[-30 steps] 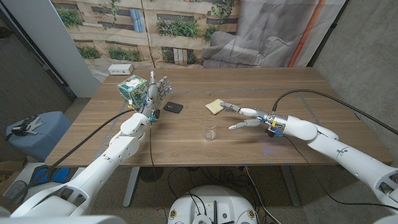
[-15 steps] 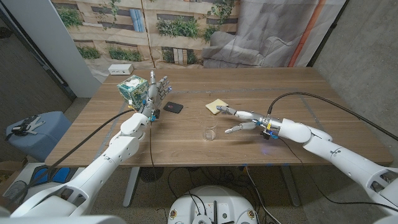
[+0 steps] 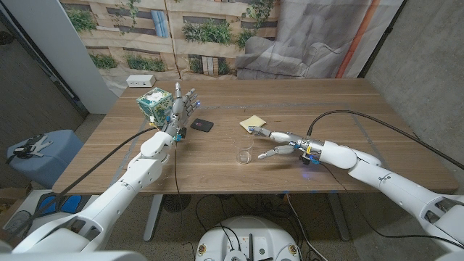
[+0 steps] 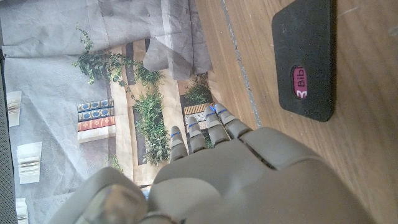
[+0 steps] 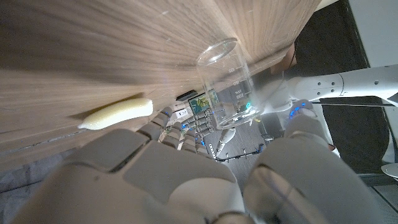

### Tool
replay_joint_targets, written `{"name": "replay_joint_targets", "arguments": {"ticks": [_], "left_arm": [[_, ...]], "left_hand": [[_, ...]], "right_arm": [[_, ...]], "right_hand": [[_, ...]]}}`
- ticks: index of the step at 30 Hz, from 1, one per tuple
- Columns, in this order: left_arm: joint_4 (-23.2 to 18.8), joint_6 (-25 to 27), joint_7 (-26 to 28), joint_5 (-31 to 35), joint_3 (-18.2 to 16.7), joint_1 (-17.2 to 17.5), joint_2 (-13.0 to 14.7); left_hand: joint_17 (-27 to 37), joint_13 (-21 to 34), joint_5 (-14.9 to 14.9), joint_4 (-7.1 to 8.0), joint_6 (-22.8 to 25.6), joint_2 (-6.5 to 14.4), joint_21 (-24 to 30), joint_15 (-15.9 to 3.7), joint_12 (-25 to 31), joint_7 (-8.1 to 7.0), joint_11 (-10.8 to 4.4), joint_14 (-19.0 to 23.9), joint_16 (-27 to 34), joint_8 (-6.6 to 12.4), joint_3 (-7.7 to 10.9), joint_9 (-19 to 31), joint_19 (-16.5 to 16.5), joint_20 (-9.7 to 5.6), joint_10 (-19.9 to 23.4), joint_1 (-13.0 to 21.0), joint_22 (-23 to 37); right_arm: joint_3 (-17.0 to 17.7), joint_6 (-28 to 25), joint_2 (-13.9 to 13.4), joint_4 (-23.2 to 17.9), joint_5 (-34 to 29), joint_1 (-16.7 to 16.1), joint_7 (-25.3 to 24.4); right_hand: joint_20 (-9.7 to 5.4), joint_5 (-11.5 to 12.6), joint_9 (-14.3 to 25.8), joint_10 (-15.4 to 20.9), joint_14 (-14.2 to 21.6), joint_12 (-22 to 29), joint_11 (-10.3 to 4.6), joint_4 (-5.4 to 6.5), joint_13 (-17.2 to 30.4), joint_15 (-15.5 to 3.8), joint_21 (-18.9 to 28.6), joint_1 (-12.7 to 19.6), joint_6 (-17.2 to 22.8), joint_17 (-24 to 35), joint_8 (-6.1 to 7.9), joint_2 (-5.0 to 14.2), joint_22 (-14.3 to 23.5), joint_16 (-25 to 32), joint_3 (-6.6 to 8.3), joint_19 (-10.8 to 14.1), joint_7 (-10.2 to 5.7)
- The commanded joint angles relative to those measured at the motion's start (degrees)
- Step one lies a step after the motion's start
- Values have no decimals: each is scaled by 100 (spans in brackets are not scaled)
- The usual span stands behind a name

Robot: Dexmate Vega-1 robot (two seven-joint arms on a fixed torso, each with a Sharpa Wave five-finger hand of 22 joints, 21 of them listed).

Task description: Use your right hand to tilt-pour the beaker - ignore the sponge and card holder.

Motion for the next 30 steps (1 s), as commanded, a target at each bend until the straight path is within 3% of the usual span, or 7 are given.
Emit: {"name": "replay_joint_targets", "arguments": {"ticks": [1, 17, 30], "left_arm": [[2, -2, -1, 0, 0, 0, -1], [3, -3, -2, 0, 0, -1, -1], [6, -3, -2, 0, 0, -2, -3]], "left_hand": [[31, 17, 25, -7, 14, 147, 41, -1, 35, -42, 2, 37, 27, 21, -31, 20, 38, -55, 61, 9, 18], [31, 17, 25, -7, 11, 147, 41, 3, 33, -42, 3, 38, 28, 20, -31, 20, 38, -56, 57, 9, 18], [31, 17, 25, -8, 12, 146, 42, 4, 34, -43, 1, 36, 27, 20, -31, 20, 40, -58, 59, 9, 18]], "right_arm": [[-163, 22, 180, 175, -119, 87, -126], [-308, 48, 387, 407, -422, 191, -499], [-399, -22, 512, 573, -410, 214, -721]], "right_hand": [[12, 38, 16, 37, 35, 30, -39, 21, 26, -16, 39, 66, -737, 9, 31, 0, 21, 26, 33, 63, -33], [-6, 77, 24, 153, 153, 64, -76, 41, 38, -66, 61, 197, -670, 9, 76, -3, 21, 73, 61, 174, -82], [-94, 143, 45, 465, 537, 141, -143, 61, 59, -216, 101, 383, -389, 4, 211, -45, 18, 202, 76, 442, -122]]}}
